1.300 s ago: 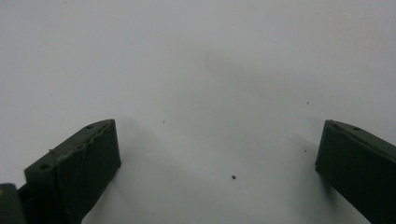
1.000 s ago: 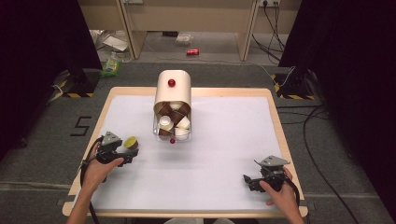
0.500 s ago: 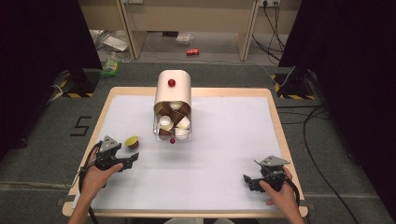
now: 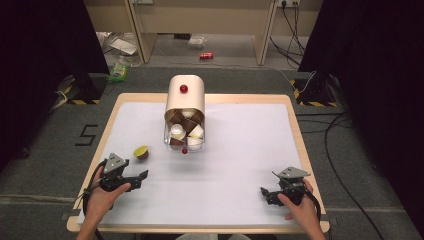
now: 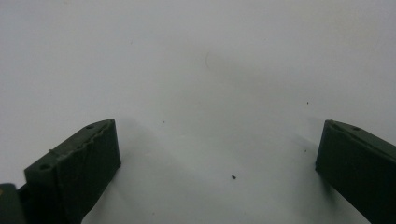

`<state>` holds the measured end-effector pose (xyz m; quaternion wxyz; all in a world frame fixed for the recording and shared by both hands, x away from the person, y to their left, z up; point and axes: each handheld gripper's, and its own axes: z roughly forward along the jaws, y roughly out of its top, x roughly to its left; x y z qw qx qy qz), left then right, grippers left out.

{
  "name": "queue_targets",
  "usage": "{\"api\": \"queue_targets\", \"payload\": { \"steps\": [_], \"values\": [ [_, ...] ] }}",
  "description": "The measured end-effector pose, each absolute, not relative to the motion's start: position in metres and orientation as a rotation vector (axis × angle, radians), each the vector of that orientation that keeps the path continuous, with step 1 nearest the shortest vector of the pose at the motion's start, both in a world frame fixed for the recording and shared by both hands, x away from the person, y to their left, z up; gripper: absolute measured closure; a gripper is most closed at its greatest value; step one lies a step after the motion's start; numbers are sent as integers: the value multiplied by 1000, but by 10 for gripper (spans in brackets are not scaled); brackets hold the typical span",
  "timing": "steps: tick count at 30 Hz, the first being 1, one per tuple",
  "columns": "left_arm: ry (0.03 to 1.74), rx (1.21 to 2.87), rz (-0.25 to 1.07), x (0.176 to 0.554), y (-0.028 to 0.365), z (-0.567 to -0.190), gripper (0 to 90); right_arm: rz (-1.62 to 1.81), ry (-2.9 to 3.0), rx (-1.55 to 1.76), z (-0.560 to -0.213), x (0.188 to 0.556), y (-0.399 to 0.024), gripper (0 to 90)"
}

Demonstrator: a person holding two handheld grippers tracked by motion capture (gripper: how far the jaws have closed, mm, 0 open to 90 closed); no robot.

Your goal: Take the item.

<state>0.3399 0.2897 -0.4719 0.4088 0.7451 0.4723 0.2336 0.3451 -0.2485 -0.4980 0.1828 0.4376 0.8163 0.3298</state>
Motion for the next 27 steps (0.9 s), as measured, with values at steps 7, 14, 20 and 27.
{"api": "queue_targets", "payload": {
  "steps": [7, 14, 20, 27],
  "values": [
    [1192, 1864, 598, 334, 290, -475, 154, 930, 2303, 1235, -498, 345, -248, 4],
    [1187, 1874, 579, 328, 288, -483, 154, 930, 2304, 1234, -498, 345, -248, 4],
    [1170, 1882, 579, 322, 285, -489, 154, 930, 2303, 1234, -498, 345, -248, 4],
    [1157, 1909, 566, 314, 278, -496, 154, 930, 2303, 1234, -498, 345, -248, 4]
  ]
}}
